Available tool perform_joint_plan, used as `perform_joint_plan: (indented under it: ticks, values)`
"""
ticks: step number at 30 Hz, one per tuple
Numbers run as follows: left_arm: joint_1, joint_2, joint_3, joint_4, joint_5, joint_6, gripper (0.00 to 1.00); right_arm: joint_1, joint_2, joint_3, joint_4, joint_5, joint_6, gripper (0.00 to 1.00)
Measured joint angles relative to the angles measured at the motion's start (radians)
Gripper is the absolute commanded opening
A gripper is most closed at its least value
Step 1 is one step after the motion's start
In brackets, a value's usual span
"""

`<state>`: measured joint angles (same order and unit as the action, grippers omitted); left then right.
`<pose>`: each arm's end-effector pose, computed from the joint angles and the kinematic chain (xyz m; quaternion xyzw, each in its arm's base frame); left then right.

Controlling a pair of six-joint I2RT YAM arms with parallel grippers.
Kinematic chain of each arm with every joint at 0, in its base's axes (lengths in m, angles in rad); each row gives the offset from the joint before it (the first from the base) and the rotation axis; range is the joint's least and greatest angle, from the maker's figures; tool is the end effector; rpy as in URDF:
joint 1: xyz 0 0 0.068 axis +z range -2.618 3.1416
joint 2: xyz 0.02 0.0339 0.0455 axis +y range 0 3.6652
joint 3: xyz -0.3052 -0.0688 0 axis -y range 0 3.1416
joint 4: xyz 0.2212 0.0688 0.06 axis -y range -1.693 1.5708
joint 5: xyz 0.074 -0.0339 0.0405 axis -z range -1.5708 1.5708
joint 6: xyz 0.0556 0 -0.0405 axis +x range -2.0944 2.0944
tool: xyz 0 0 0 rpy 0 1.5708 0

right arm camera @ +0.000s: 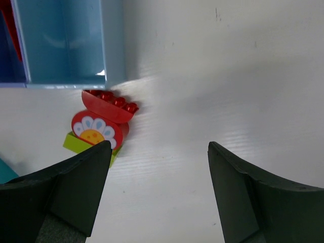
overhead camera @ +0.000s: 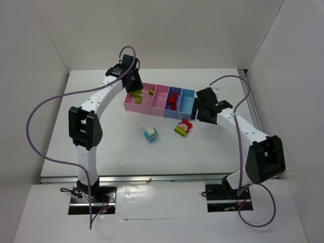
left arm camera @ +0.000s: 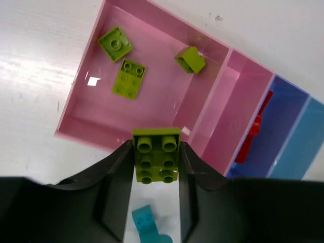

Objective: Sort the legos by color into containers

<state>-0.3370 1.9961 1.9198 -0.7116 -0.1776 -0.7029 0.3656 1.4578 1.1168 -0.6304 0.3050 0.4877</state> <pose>0.4391 -0.1434 0.3432 -0.2008 0.8992 -0.1177 0.3705 0.2729 0.0866 0.2944 0.1024 0.9398 -0.0114 0.3257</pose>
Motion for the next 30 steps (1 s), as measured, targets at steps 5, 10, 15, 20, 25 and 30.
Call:
perform_joint_plan:
  ticks: [5, 10, 15, 20, 25, 30]
  values:
    - [0.015, 0.161, 0.093, -0.011, 0.053, 0.03, 0.91, 0.039, -0.018, -0.065, -0.003, -0.035, 0.021, 0.85]
    - [0.014, 0.166, 0.056, -0.052, 0.082, 0.033, 0.89, 0.113, -0.022, -0.082, 0.001, -0.062, 0.037, 0.85]
    - [0.005, 0.055, -0.024, -0.057, 0.095, 0.054, 0.87, 0.165, -0.002, -0.082, 0.026, -0.086, 0.05, 0.85]
    - [-0.033, -0.116, -0.106, -0.047, 0.105, 0.088, 0.87, 0.174, 0.078, -0.083, 0.081, -0.12, 0.07, 0.85]
    - [-0.094, -0.238, -0.175, -0.021, 0.131, 0.115, 0.86, 0.178, 0.136, -0.083, 0.106, -0.137, 0.131, 0.87]
    - [-0.103, -0.255, -0.233, -0.021, 0.154, 0.13, 0.84, 0.208, 0.163, -0.08, 0.142, -0.108, 0.223, 0.87]
